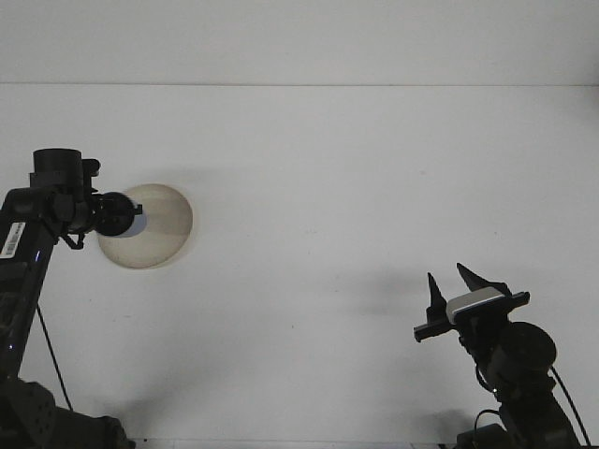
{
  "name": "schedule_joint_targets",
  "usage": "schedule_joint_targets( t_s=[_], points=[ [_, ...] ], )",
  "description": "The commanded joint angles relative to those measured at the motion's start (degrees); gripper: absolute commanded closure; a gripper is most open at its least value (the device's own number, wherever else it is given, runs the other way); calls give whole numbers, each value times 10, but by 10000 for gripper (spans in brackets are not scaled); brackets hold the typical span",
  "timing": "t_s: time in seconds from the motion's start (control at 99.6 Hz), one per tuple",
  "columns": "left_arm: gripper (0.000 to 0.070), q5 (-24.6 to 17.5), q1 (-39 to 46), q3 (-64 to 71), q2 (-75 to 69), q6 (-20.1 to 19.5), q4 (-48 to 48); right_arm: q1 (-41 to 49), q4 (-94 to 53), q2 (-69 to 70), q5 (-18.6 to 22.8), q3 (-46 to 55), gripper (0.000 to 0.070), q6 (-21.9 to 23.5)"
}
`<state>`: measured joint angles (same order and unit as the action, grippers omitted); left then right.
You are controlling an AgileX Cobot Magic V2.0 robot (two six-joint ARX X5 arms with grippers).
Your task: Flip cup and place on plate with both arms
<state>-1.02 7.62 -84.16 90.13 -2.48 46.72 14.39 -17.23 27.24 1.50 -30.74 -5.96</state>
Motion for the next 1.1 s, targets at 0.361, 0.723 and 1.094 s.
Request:
schedule_joint_targets(
  t_s=[0.361, 0.723, 1.094],
  points=[
    [687, -21, 5, -9, 90, -14, -48, 0, 6, 2, 2, -2, 363, 6],
    [419, -21, 5, -9, 108, -31, -33, 0, 7, 2, 2, -2, 363, 6],
    [273, -42, 7, -65, 23, -28, -31, 0, 7, 2, 2, -2, 363, 6]
  ],
)
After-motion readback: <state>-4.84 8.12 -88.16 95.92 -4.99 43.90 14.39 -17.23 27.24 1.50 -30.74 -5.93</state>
